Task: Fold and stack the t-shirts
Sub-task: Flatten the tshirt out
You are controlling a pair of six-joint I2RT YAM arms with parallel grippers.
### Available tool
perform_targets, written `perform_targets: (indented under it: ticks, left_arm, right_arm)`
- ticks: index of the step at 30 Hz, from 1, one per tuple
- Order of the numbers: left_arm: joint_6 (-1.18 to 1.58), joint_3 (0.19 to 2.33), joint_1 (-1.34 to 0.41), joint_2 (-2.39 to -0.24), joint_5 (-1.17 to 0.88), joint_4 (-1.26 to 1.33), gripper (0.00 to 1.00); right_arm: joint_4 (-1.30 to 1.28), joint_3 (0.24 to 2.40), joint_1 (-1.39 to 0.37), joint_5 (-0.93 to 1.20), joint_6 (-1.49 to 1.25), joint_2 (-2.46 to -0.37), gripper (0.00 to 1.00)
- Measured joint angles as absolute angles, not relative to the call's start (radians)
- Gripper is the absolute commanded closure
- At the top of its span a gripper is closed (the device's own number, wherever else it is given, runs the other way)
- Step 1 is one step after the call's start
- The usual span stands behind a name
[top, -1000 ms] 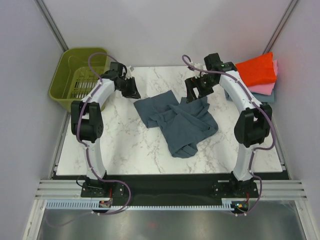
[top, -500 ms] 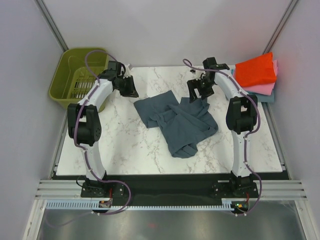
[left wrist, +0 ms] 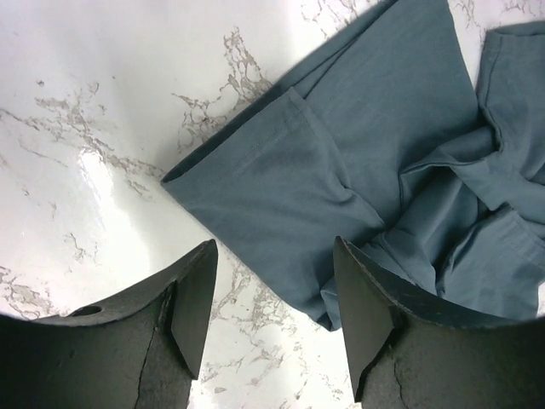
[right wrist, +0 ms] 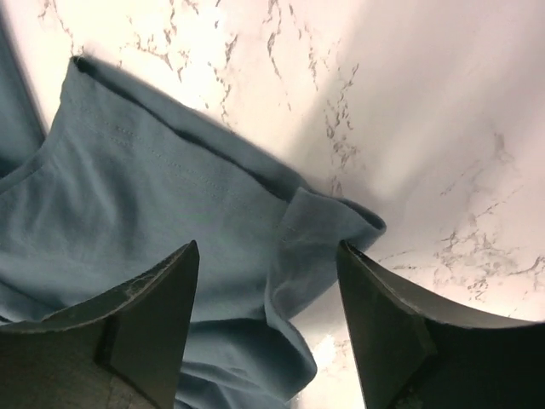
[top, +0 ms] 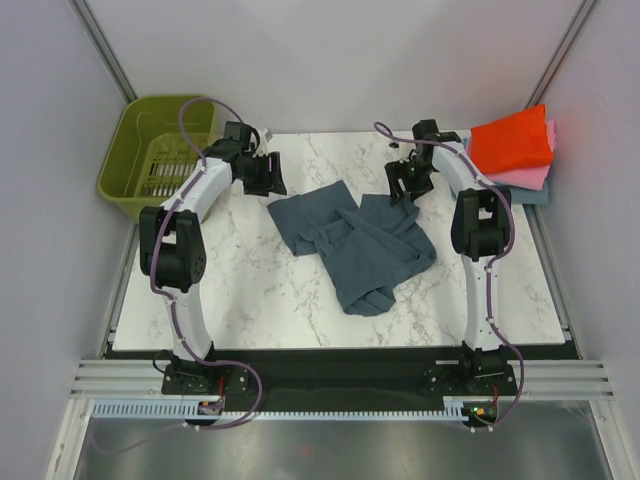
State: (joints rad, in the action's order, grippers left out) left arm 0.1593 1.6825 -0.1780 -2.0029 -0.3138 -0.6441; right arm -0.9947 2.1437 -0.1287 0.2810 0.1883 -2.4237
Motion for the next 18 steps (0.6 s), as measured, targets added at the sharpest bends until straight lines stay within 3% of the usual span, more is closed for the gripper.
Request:
perform_targets:
  ticks: [1,7,9,12,13,14,16,18]
  left_arm:
    - [0.158,1.686,-0.18,-2.003,-0.313,-0.645,0.36]
    - [0.141,1.723,-0.192,-2.025,-0.303,-0.652,0.35]
    - [0.121,1.803,-0.196,-2.083,-0.303,-0.663,0.34]
    - [0.059,1.975,-0.212,-2.206,-0.288,-0.656,0.33]
    - [0.037,2.02,-0.219,-2.241,-0.285,-0.647,0.32]
    - [0.007,2.09,-0.23,-2.291,-0.279,-0.659,0.31]
    - [-0.041,2.206,-0.253,-2.376,-0.27,-0.658,0.29]
    - [-0.081,2.295,-0.276,-2.444,-0.268,-0.656,0.27]
  right_arm:
    - [-0.991,2.149,-0.129,0.28,0.191,-2.424,0.36]
    - [-0.982,2.152,-0.131,0.268,0.19,-2.436,0.41]
    - [-0.98,2.154,-0.132,0.262,0.188,-2.438,0.46]
    - [-0.974,2.157,-0.132,0.25,0.187,-2.44,0.69]
    - [-0.972,2.157,-0.132,0.247,0.187,-2.44,0.85]
    - [-0.97,2.157,-0.132,0.243,0.191,-2.44,0.91]
    - [-0.966,2.157,-0.132,0.235,0.186,-2.44,1.0]
    - [-0.962,2.157,-0.132,0.229,0.181,-2.44,1.0]
